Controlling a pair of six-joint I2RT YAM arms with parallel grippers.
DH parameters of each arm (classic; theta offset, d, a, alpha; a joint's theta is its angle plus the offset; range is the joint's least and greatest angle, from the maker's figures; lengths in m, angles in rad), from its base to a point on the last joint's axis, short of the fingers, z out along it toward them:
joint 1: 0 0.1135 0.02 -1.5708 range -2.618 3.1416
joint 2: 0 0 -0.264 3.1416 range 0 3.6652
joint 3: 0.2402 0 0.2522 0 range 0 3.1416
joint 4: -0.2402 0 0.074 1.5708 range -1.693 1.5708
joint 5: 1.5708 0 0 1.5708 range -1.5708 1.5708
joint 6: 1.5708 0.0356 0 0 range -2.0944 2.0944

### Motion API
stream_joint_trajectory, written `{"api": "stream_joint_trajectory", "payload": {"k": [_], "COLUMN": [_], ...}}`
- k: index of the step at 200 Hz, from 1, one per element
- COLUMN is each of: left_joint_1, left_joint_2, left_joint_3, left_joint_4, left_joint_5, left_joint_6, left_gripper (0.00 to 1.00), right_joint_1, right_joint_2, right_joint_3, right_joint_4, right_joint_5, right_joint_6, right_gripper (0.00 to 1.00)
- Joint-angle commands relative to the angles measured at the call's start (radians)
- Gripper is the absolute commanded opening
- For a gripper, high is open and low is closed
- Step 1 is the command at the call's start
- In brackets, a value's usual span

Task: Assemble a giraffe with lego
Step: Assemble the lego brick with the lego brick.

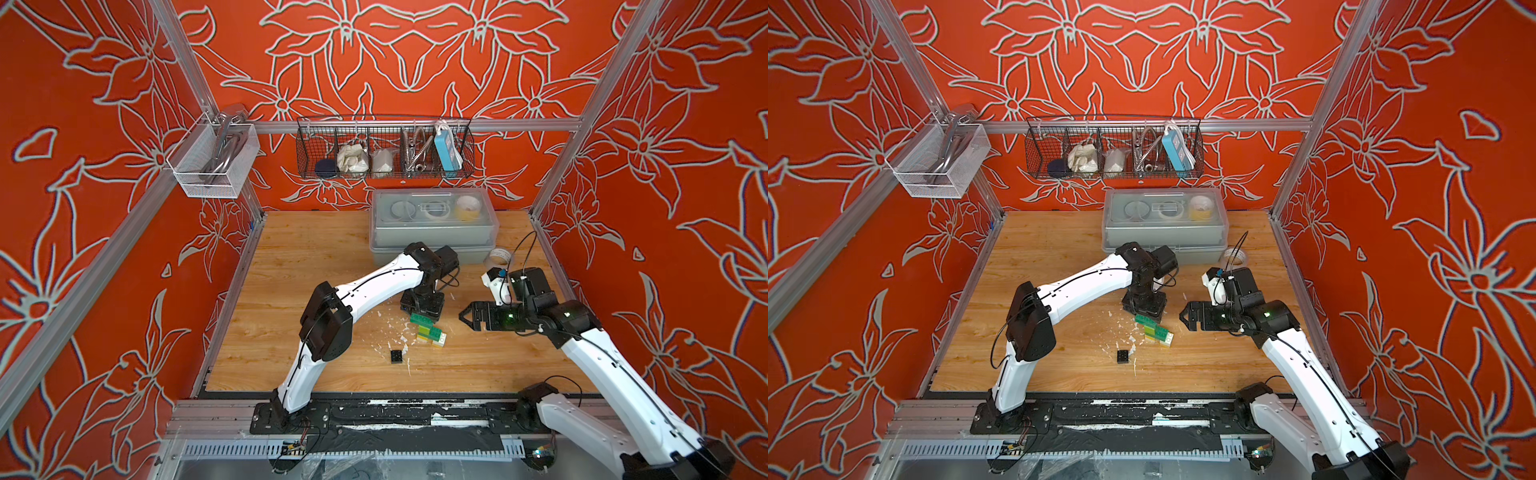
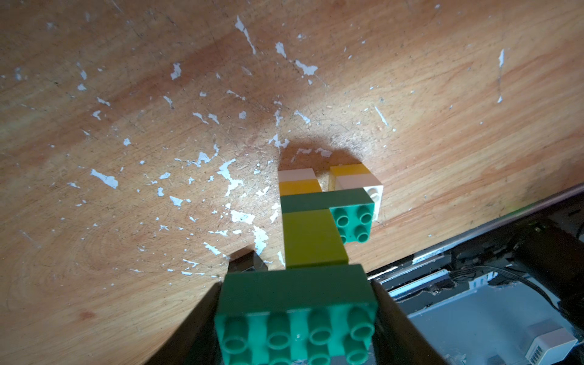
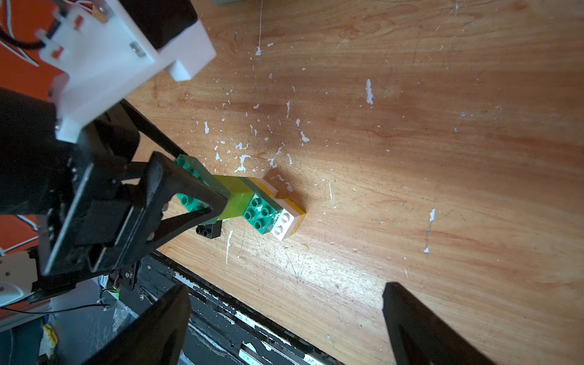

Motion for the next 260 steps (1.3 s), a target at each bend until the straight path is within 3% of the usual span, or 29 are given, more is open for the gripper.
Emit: {"api": "stream_joint_trajectory", "payload": {"k": [1, 260], "left_joint_1": [0.005, -0.002], "left_joint_2": [0.014, 0.029], "left_joint_3": [-0.030, -0.073], "left_joint_4": [-0.022, 0.020], "left_joint_5": [-0.023, -0.035], "left_joint_6": [0.015, 0.025], "left_gripper": [0.51, 0.51], "right_joint_1": [-0.010, -0.019], "right_joint_2": [0.002, -0.005], "right_joint_3": [-0.004, -0.009], "right_joint_4": [0.012, 0.011], "right_joint_5": [-0.016, -0.018], "right_joint_6": [-0.009, -0.010], "right_gripper": [1.00, 1.00]}}
